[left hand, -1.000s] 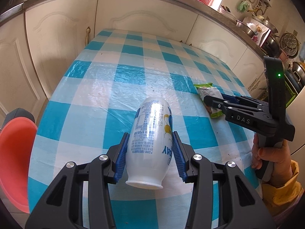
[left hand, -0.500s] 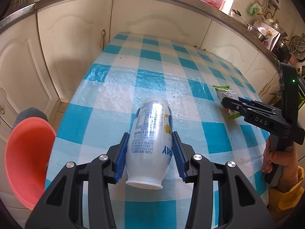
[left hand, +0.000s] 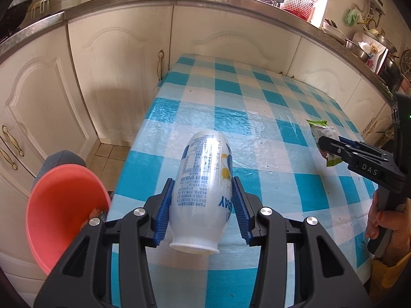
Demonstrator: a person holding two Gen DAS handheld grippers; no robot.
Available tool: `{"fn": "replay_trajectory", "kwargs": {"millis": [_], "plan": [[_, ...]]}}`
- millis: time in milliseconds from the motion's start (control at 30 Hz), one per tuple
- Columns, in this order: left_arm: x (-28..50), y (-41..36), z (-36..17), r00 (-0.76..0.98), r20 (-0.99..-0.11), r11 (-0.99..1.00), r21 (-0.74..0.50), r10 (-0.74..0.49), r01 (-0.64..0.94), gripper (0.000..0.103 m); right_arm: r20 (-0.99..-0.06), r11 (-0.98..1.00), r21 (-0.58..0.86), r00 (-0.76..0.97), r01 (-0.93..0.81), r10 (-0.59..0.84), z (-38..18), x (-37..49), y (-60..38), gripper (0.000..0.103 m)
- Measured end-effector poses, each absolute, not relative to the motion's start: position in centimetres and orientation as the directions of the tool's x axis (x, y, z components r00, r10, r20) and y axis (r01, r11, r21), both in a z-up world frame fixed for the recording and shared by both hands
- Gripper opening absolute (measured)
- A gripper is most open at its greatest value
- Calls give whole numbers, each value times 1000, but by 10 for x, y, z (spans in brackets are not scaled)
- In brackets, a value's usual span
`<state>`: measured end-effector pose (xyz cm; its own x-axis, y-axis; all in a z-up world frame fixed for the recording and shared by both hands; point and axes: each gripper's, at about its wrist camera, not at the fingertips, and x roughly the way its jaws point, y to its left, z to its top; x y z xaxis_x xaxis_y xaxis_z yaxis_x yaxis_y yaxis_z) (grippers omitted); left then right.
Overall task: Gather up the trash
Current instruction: 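Carry the white bottle and small green bag over the red bucket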
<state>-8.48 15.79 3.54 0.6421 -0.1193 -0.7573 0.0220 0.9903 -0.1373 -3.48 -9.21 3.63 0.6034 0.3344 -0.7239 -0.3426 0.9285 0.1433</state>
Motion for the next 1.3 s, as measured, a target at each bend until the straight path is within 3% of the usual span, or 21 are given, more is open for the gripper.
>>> {"fn": "replay_trajectory", "kwargs": {"millis": [667, 1300], "plan": [[-102, 205, 49, 696, -714, 988, -149, -75, -46, 46, -722, 881, 185, 548, -436, 423, 51, -52, -36, 38], [-130, 289, 39, 702, -711, 964, -162, 35, -212, 46, -740, 771, 200, 422, -605, 523, 56, -72, 66, 38]]}}
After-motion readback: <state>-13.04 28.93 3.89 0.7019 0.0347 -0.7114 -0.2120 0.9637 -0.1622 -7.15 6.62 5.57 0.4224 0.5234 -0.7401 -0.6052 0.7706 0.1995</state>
